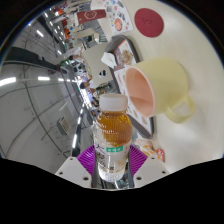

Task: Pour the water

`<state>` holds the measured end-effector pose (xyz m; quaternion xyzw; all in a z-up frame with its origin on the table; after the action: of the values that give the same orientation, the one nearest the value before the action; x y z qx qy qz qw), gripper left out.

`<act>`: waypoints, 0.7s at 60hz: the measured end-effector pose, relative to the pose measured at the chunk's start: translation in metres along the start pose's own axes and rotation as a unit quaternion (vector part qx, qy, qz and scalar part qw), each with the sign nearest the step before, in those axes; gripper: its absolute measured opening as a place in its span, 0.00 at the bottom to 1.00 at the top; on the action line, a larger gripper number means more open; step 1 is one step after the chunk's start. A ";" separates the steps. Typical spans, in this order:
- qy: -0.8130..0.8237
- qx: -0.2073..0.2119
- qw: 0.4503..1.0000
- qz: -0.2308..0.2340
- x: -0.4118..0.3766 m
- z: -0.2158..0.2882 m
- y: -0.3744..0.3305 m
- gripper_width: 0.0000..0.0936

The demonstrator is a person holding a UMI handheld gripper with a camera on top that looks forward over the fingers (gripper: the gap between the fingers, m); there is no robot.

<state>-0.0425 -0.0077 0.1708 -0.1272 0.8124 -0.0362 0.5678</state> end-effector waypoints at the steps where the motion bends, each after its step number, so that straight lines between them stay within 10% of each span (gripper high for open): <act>1: -0.011 -0.002 1.000 0.000 -0.002 0.000 0.000 0.43; 17: -0.323 0.004 0.945 0.058 -0.087 0.015 -0.014 0.44; 42: -0.748 0.076 0.651 0.106 -0.160 0.151 -0.027 0.44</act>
<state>0.1543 0.0186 0.2698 0.0193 0.1144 0.0695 0.9908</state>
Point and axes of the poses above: the point between the fingertips, and its own axes, seen from behind it with the camera up: x to the right, z up, y forward, the way the camera looks, the point moved 8 cm from there along -y, backward, against the way the camera looks, and after that the axes turned 15 degrees about x, right-handed, at the moved point
